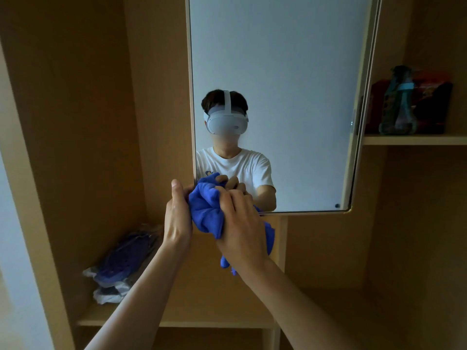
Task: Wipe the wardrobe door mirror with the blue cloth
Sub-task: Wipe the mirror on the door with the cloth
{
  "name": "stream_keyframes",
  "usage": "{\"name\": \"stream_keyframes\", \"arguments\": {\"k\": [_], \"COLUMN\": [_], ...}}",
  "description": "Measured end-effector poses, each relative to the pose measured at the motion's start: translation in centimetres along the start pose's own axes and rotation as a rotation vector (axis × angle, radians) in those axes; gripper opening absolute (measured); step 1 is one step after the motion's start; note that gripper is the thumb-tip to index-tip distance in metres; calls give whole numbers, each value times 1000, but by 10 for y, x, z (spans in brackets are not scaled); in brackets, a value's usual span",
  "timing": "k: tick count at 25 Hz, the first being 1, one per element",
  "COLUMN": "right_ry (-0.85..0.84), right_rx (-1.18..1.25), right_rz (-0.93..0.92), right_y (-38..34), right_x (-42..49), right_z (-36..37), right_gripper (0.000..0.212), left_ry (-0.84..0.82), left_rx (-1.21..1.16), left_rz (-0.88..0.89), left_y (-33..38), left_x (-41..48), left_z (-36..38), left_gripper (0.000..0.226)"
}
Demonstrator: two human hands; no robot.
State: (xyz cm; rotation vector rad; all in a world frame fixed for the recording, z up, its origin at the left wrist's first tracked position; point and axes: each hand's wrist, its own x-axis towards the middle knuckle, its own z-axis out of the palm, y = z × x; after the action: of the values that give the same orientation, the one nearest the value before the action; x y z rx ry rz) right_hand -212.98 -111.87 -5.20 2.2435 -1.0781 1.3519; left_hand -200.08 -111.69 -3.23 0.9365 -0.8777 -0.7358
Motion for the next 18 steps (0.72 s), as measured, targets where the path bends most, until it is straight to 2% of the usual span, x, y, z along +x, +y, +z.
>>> {"name": "stream_keyframes", "arguments": {"k": [4,7,9,11,13,16,18], "right_ry": [-32,12,48,88,125,130,106], "right_rx": [-78,-162,-219,-243,-212,-101,-82], "right_rz": [-33,48,117,153,192,351,452], "right_y": [35,80,109,133,155,182,190], "right_x": [-10,-24,-32,-38,-44,-52,-53], "right_z": [-25,-47,-61,-72,-83,-92,-92], "right_gripper": [53,52,57,50,47,57,39], "left_ry": [79,79,98,107,99,80,78], "left_rx": [172,215,196,186,195,222,258], "left_rz": [123,123,123,133,154,185,198], "left_y": [-1,-5,-6,-6,-7,-8,-9], "left_x": [3,6,6,5,3,1,1], "left_z": [-4,-4,-3,-4,-4,-4,-4], "left_gripper": [59,64,61,53,48,41,35]}}
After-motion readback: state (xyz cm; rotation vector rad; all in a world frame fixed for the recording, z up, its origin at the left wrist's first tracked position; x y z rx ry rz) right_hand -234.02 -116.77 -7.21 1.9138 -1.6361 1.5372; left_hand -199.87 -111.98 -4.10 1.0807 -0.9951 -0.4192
